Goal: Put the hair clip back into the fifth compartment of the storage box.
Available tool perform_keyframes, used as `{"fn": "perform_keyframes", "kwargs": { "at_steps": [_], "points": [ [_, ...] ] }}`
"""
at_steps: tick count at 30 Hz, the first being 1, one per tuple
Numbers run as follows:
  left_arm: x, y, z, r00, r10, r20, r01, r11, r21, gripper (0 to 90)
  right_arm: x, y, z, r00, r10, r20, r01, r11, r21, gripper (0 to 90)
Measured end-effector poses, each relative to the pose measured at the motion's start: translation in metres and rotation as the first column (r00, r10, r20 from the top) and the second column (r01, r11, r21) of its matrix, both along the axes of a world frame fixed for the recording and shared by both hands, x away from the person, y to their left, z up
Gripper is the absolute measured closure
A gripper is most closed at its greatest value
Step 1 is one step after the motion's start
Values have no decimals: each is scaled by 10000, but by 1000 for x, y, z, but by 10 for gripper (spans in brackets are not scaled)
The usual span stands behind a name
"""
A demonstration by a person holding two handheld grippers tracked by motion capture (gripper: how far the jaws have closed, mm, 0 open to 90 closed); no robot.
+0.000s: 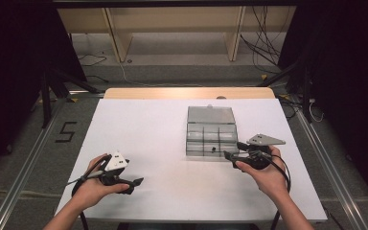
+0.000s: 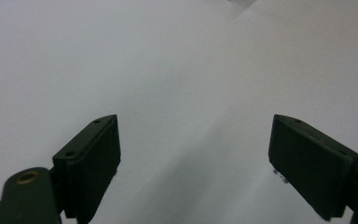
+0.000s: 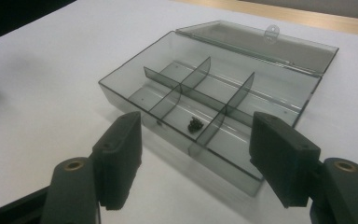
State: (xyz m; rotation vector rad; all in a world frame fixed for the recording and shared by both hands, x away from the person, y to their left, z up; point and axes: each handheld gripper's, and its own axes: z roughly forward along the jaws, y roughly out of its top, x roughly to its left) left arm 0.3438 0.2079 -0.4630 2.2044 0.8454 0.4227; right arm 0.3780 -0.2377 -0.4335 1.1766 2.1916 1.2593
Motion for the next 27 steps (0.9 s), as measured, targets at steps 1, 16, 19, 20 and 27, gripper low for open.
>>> {"fn": "perform_keyframes", "kwargs": {
  "at_steps": [1, 16, 19, 20, 27],
  "points": [
    [0, 0, 0, 10000, -2, 0, 2, 10000, -1, 162, -2, -2, 0, 10000, -1, 23, 1, 10000, 42, 348],
    [-1, 0, 1, 10000, 16, -9, -16, 10000, 8, 162, -33, -26, -13, 9996, -163, 224, 158, 9996, 224, 343],
    [0, 0, 1, 10000, -12, 11, 12, 10000, 37, 162, -36, -30, -14, 9994, -251, 248, 244, 9993, 290, 343],
    [0, 0, 1, 10000, -14, 12, 14, 10000, 39, 162, -37, -31, -15, 9993, -286, 240, 278, 9991, 333, 343],
    [0, 0, 1, 10000, -14, 36, 14, 10000, 48, 162, -41, -38, -21, 9991, -428, -2, 427, 9984, 365, 334]
  ]
}}
